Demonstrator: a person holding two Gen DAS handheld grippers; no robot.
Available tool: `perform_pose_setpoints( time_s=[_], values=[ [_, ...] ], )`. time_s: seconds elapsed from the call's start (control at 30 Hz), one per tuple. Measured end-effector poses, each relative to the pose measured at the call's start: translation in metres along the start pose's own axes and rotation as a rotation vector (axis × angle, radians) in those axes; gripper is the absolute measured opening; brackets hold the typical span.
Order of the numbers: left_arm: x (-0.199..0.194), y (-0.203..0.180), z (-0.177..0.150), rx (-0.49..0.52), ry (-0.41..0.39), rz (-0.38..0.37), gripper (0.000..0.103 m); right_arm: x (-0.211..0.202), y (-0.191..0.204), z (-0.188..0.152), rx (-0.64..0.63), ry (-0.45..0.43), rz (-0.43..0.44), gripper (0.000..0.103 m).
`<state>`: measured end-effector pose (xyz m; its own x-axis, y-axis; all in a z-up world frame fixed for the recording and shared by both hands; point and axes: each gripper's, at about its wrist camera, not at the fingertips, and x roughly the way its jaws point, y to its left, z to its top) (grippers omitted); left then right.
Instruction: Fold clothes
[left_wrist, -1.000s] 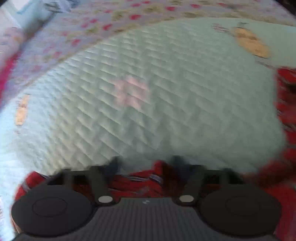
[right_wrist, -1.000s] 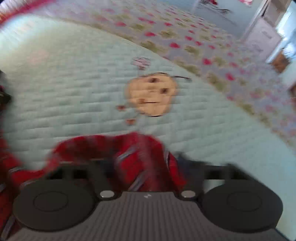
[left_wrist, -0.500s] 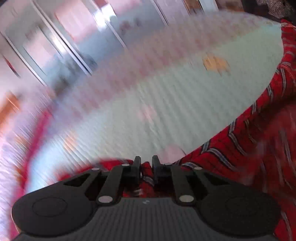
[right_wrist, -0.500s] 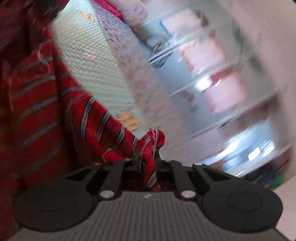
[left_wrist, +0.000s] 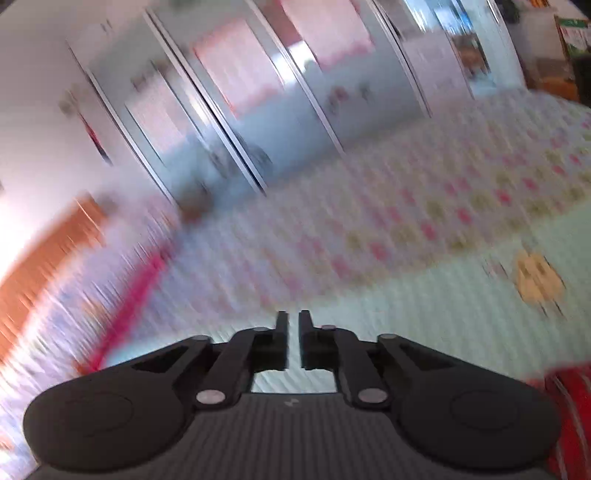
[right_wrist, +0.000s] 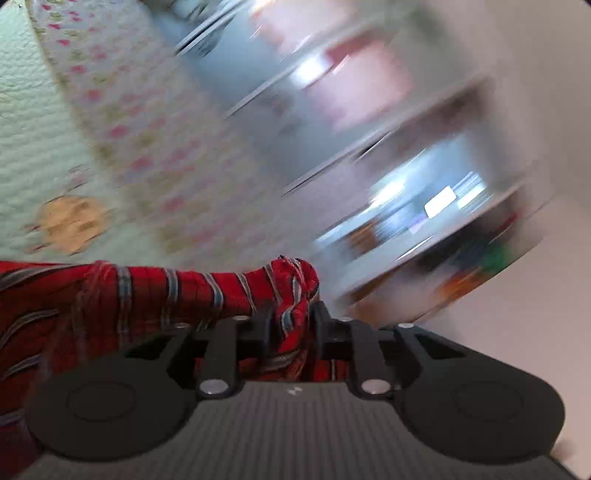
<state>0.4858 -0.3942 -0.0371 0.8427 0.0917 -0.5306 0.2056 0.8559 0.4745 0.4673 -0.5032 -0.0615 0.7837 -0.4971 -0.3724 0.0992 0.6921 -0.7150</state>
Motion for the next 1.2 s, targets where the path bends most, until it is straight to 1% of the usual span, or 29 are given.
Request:
perform_pose_setpoints(
  time_s=[0.03,0.07,0.1,0.13,0.17,0.2,0.23,0.27,0.3,0.33,0.4,0.43,0.5,0.53,0.6,0.63,0.67,0.7,0.73,0.8,0.83,0.87,0.93,0.97,1.0,1.03,1.1,1.17,1.2],
  values=[
    [0.001,-0.008,-0.015,0.036,0.022,-0.039,0.035,-0.003,-0.003,-0.006,0.082,0.009,0.042,0.032],
    [0.003,-0.019,-0.031,0.085,0.040,-0.063,0.054,-0.007,-0.005,-0.011,0.164,0.019,0.084,0.034],
    [0.002,-0.029,-0.047,0.140,0.045,-0.089,0.054,-0.010,-0.008,-0.017,0.245,0.028,0.127,0.034],
    [-0.001,-0.039,-0.064,0.193,0.039,-0.133,0.054,-0.014,-0.010,-0.022,0.327,0.038,0.169,0.034],
    [-0.008,-0.044,-0.080,0.228,0.022,-0.181,0.054,-0.017,-0.013,-0.028,0.409,0.047,0.211,0.040],
    [-0.018,-0.053,-0.090,0.269,-0.002,-0.232,0.054,-0.024,-0.013,-0.033,0.476,0.039,0.253,0.056],
    [-0.027,-0.061,-0.101,0.309,-0.026,-0.283,0.054,-0.035,-0.008,-0.037,0.511,0.006,0.306,0.064],
    [-0.036,-0.069,-0.111,0.351,-0.047,-0.333,0.054,-0.041,-0.002,-0.041,0.540,-0.002,0.386,0.067],
    [-0.042,-0.077,-0.123,0.399,-0.049,-0.379,0.055,-0.041,0.001,-0.047,0.583,0.020,0.467,0.067],
    [-0.047,-0.089,-0.135,0.464,-0.034,-0.417,0.055,-0.034,0.003,-0.051,0.645,0.069,0.529,0.067],
    [-0.044,-0.107,-0.151,0.531,0.025,-0.484,0.052,-0.022,0.007,-0.060,0.769,0.168,0.653,0.066],
    [-0.039,-0.109,-0.148,0.494,0.040,-0.514,0.050,-0.017,0.009,-0.064,0.825,0.208,0.699,0.066],
    [-0.030,-0.113,-0.140,0.412,0.071,-0.576,0.049,-0.010,0.015,-0.068,0.914,0.251,0.732,0.066],
    [-0.020,-0.114,-0.132,0.339,0.094,-0.606,0.050,-0.007,0.018,-0.070,0.959,0.272,0.747,0.066],
    [-0.004,-0.122,-0.120,0.261,0.137,-0.627,0.051,-0.001,0.024,-0.074,1.049,0.315,0.778,0.066],
    [0.004,-0.126,-0.114,0.228,0.154,-0.629,0.054,0.003,0.027,-0.076,1.094,0.337,0.794,0.066],
    [0.009,-0.131,-0.112,0.233,0.142,-0.586,0.062,0.005,0.033,-0.077,1.110,0.365,0.799,0.066],
    [0.013,-0.136,-0.110,0.240,0.129,-0.541,0.074,0.006,0.044,-0.079,1.069,0.409,0.780,0.066],
    [0.014,-0.138,-0.110,0.249,0.111,-0.485,0.075,0.007,0.051,-0.080,1.022,0.453,0.753,0.066],
    [0.017,-0.142,-0.110,0.271,0.075,-0.373,0.075,0.000,0.062,-0.079,0.938,0.488,0.719,0.066],
    [0.024,-0.142,-0.112,0.294,0.053,-0.307,0.075,-0.006,0.064,-0.079,0.908,0.469,0.719,0.066],
    [0.036,-0.138,-0.108,0.293,0.053,-0.245,0.075,-0.011,0.066,-0.078,0.885,0.454,0.719,0.066],
    [0.059,-0.130,-0.101,0.290,0.052,-0.123,0.070,-0.011,0.067,-0.080,0.871,0.439,0.714,0.066],
    [0.071,-0.125,-0.098,0.283,0.057,-0.068,0.060,-0.011,0.068,-0.081,0.865,0.431,0.711,0.066],
    [0.082,-0.114,-0.095,0.248,0.086,-0.053,0.059,-0.010,0.068,-0.082,0.859,0.424,0.708,0.066],
    [0.093,-0.103,-0.093,0.216,0.112,-0.043,0.059,-0.012,0.069,-0.084,0.851,0.415,0.705,0.066],
    [0.103,-0.090,-0.092,0.185,0.129,-0.072,0.059,-0.021,0.071,-0.092,0.831,0.395,0.702,0.067],
    [0.095,-0.093,-0.095,0.245,0.059,-0.091,0.059,-0.014,0.075,-0.094,0.819,0.375,0.701,0.068],
    [0.089,-0.100,-0.100,0.313,0.008,-0.079,0.059,-0.012,0.077,-0.094,0.816,0.366,0.701,0.069]
  ],
)
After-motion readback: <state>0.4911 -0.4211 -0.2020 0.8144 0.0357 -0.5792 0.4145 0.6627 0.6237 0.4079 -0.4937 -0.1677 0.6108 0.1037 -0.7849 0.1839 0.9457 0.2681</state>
